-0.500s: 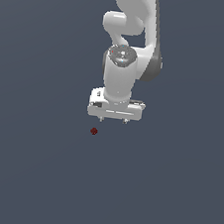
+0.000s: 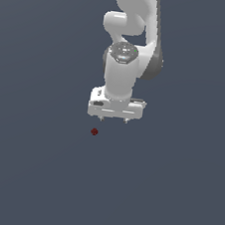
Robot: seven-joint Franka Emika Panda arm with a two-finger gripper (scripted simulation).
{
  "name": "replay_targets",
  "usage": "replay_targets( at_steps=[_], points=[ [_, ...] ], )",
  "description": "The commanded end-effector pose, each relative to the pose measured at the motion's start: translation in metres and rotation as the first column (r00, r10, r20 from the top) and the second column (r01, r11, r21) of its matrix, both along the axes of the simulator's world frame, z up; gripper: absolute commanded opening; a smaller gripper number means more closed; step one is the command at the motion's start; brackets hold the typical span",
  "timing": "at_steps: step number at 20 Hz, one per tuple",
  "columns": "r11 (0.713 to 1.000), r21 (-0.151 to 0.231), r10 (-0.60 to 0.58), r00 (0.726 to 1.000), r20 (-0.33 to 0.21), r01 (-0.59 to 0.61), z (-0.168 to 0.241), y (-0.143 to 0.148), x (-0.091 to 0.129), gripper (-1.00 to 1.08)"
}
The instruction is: Pick up the object and move it to a goal position.
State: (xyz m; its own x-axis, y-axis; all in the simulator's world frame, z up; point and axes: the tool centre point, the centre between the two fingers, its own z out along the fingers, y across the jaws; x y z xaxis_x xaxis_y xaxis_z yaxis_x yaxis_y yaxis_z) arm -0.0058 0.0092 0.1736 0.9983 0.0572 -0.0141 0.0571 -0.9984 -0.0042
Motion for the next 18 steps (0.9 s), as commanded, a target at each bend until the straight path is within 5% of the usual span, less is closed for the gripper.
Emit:
replay_targets(
  at_steps=[1, 9, 18],
  points=[
    [1.0, -0.002, 0.014, 1.0, 0.002, -0.014, 0.002, 0.0, 0.0, 1.0],
    [1.0, 0.0, -0.026, 1.0, 0.002, 0.026, -0.004, -0.004, 0.0, 1.0],
    [0.977, 0.006, -0.215, 0.977, 0.002, 0.215, -0.033, -0.025, -0.002, 1.0]
  ],
)
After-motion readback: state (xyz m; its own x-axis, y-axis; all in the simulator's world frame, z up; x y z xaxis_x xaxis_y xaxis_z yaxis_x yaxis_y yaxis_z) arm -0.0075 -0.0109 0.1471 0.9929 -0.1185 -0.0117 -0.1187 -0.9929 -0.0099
